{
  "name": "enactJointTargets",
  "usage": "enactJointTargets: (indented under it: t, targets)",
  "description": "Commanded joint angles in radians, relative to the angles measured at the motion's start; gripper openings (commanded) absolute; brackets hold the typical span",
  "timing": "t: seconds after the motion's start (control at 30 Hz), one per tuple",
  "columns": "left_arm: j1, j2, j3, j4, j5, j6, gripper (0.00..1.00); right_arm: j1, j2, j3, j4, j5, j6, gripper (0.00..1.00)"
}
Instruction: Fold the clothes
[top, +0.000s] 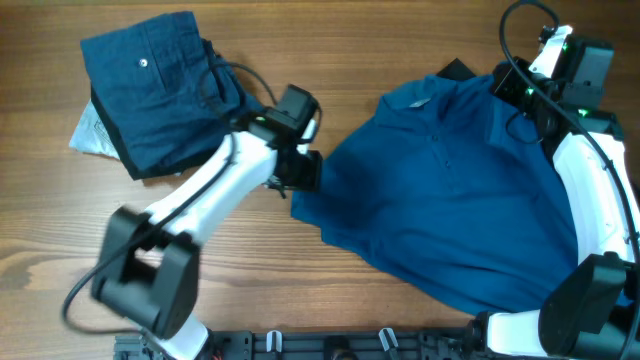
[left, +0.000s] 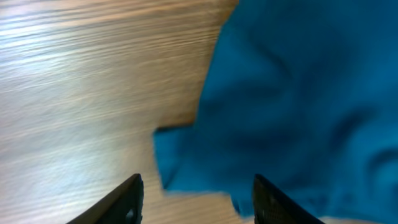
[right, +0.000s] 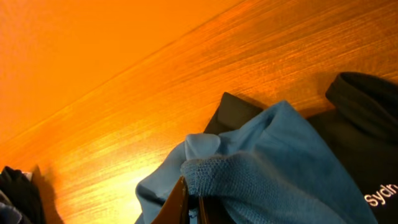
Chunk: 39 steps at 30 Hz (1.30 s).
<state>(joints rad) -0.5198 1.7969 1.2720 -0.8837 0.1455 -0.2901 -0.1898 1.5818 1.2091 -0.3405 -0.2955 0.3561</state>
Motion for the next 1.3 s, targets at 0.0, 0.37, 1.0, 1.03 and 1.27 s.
enactJointTargets:
  t: [0.0, 0.37, 1.0, 1.03, 1.27]
  targets:
    - [-0.048, 0.145, -0.01, 0.062, 0.014, 0.06, 0.48, 0.002, -0.013, 0.014, -0.029, -0.028, 0.022, 0.04]
    - [-0.022, 0.16, -0.009, -0.092, -0.078, -0.029, 0.04, 0.003, -0.013, 0.014, 0.036, -0.067, 0.039, 0.04]
    - [0.161, -0.436, -0.009, -0.51, -0.398, -0.332, 0.04, 0.003, -0.013, 0.015, 0.74, -0.352, 0.302, 0.04]
    - [0.204, -0.476, -0.009, -0.531, -0.404, -0.367, 0.04, 0.003, -0.008, 0.015, 0.741, -0.353, 0.301, 0.04]
    - [0.256, -0.485, -0.01, -0.595, -0.423, -0.389, 0.04, 0.065, 0.109, 0.015, 0.768, -0.304, 0.298, 0.04]
